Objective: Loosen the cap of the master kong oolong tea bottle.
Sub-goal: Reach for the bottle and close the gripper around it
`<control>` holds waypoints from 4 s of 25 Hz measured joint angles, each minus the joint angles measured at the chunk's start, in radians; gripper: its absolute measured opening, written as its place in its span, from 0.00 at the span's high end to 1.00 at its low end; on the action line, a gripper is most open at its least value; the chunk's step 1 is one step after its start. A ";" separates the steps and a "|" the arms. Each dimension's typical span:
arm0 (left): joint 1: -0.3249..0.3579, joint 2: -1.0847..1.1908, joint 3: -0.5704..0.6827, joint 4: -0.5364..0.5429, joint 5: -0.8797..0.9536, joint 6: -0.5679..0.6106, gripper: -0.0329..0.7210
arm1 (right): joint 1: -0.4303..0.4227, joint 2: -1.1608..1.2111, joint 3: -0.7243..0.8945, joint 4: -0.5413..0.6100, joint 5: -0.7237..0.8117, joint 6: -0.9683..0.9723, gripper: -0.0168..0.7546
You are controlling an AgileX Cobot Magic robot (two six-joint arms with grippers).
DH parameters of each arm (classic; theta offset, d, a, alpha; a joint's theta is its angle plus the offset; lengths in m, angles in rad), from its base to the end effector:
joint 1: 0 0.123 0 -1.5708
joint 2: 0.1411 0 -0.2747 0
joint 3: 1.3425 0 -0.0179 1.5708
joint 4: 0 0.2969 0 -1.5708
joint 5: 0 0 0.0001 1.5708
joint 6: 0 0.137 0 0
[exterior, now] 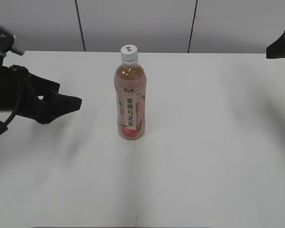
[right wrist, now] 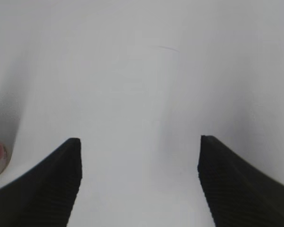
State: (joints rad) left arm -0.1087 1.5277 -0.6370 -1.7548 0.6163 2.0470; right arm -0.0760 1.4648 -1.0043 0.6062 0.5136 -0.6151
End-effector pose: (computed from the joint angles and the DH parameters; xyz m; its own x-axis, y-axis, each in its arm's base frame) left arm 0.3234 -0.1137 0.1247 -0.4691 0.2575 -0.8448 0.6685 0.7286 -0.1490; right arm 0.3853 0.0092 0.2108 -0.7099 -0.0151 -0.7041 -0.1715 0.9734 0.1521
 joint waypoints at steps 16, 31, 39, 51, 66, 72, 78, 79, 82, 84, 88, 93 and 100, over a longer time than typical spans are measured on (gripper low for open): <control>0.000 0.000 0.000 0.000 -0.014 0.000 0.26 | 0.000 0.000 0.000 0.001 0.000 -0.001 0.23; -0.037 -0.008 -0.017 0.271 -0.114 -0.207 0.28 | 0.000 0.000 0.000 0.001 0.000 -0.001 0.23; -0.069 -0.038 -0.038 0.907 -0.398 -1.024 0.29 | 0.000 0.000 0.000 0.001 0.000 -0.001 0.23; -0.252 -0.056 0.053 1.539 -0.963 -1.798 0.29 | 0.000 0.000 0.000 0.001 0.000 -0.001 0.23; -0.258 0.128 0.215 2.153 -1.580 -2.058 0.27 | 0.000 0.000 0.000 0.001 0.000 -0.001 0.23; -0.258 0.211 0.218 2.157 -1.715 -2.064 0.22 | 0.000 0.000 0.000 0.001 0.000 -0.001 0.23; -0.258 0.259 0.218 2.157 -1.785 -2.068 0.22 | 0.000 0.002 0.000 0.001 0.000 -0.001 0.23; -0.258 0.263 0.218 2.157 -1.787 -2.069 0.22 | 0.000 0.005 0.000 0.001 0.000 -0.001 0.23; -0.258 0.269 0.216 2.157 -1.782 -2.070 0.22 | 0.000 0.006 0.000 0.009 0.000 -0.001 0.23; -0.258 0.269 0.198 2.167 -1.758 -2.082 0.22 | 0.000 0.006 0.000 0.036 -0.002 -0.001 0.23; -0.258 0.270 0.142 2.199 -1.699 -2.119 0.22 | 0.000 0.006 0.000 0.081 -0.003 0.004 0.23; -0.258 0.273 0.120 2.213 -1.682 -2.129 0.22 | 0.000 0.006 0.000 0.130 -0.007 0.032 0.23; -0.258 0.367 0.119 2.257 -1.759 -2.132 0.22 | 0.000 0.006 0.000 0.217 -0.009 0.057 0.23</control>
State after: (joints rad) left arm -0.3664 1.8946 -0.5178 0.5023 -1.1424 -0.0847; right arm -0.0760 1.4705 -1.0046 0.8232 0.5050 -0.5584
